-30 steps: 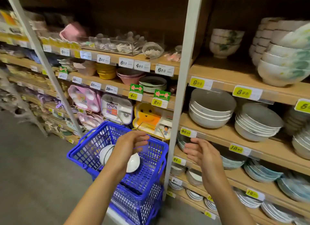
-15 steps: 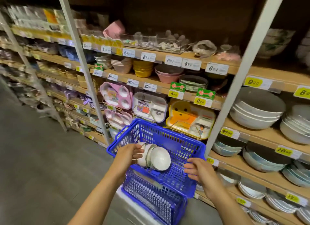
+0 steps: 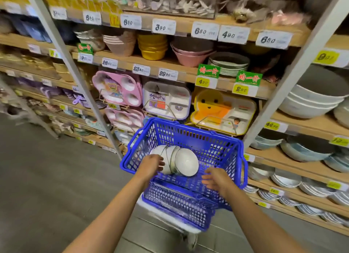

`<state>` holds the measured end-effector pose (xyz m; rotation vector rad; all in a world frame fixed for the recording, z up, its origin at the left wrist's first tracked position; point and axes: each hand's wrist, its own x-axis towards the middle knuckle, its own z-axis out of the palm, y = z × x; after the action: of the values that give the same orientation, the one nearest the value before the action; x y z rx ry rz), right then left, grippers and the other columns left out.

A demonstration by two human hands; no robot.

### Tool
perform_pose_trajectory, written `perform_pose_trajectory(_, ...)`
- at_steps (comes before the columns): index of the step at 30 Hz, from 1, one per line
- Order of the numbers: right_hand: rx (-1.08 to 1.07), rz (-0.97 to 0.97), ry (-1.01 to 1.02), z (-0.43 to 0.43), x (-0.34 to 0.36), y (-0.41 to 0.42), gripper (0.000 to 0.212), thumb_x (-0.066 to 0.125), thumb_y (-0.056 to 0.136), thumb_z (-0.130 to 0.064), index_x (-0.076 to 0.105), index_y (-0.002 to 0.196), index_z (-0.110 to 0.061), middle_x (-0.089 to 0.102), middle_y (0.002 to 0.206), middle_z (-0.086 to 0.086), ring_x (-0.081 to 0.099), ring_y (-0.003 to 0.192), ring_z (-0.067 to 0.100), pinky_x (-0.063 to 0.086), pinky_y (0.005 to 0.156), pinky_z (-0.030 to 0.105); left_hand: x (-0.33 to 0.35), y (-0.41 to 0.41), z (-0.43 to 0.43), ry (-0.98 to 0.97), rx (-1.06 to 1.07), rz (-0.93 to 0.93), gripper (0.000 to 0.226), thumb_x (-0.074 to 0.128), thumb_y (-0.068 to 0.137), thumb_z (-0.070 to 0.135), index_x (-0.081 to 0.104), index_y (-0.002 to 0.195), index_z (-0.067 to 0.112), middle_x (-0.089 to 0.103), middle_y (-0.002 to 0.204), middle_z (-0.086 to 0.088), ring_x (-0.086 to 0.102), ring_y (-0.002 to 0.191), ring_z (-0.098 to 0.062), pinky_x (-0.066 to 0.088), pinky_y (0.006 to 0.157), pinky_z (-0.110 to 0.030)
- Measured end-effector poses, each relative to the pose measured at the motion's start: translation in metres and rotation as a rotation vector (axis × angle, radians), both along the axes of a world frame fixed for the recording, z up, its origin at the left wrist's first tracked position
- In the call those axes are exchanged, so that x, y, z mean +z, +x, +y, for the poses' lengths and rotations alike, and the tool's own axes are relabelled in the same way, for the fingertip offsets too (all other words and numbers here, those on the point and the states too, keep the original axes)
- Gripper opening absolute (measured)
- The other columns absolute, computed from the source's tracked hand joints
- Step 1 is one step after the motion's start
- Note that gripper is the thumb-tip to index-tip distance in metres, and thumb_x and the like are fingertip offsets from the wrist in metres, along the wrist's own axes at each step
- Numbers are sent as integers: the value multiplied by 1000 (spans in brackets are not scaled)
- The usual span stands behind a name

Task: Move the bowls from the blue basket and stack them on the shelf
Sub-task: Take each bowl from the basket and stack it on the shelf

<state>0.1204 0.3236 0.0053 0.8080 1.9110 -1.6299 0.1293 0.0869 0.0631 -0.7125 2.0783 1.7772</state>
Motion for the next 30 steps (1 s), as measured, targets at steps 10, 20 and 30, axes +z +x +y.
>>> perform_pose_trajectory(10, -82, -258, -74, -12, -83, -70, 41, 48, 101, -23, 46, 134, 2, 58, 122, 23, 61, 96, 34, 49, 78, 41, -63, -95, 19, -147, -161, -169, 18, 47, 94, 13, 59, 83, 8, 62, 85, -14, 52, 71, -23, 38, 61, -26)
perform_pose_trajectory(20, -260, -437, 0, -44, -175, -114, 15, 46, 95, -3, 51, 110, -4, 51, 92, 15, 56, 81, 30, 53, 61, 35, -148, -143, 42, -270, -366, -264, 30, 44, 95, 18, 62, 109, -1, 64, 114, -29, 59, 109, -43, 49, 89, -46)
perform_pose_trajectory(30, -326, -445, 12, -64, -239, -124, 45, 59, 86, 7, 51, 130, 6, 57, 128, 25, 59, 114, 40, 54, 90, 51, -199, -140, 25, -215, -395, -333, 24, 50, 94, 14, 66, 107, 3, 69, 108, -21, 62, 106, -38, 49, 95, -47)
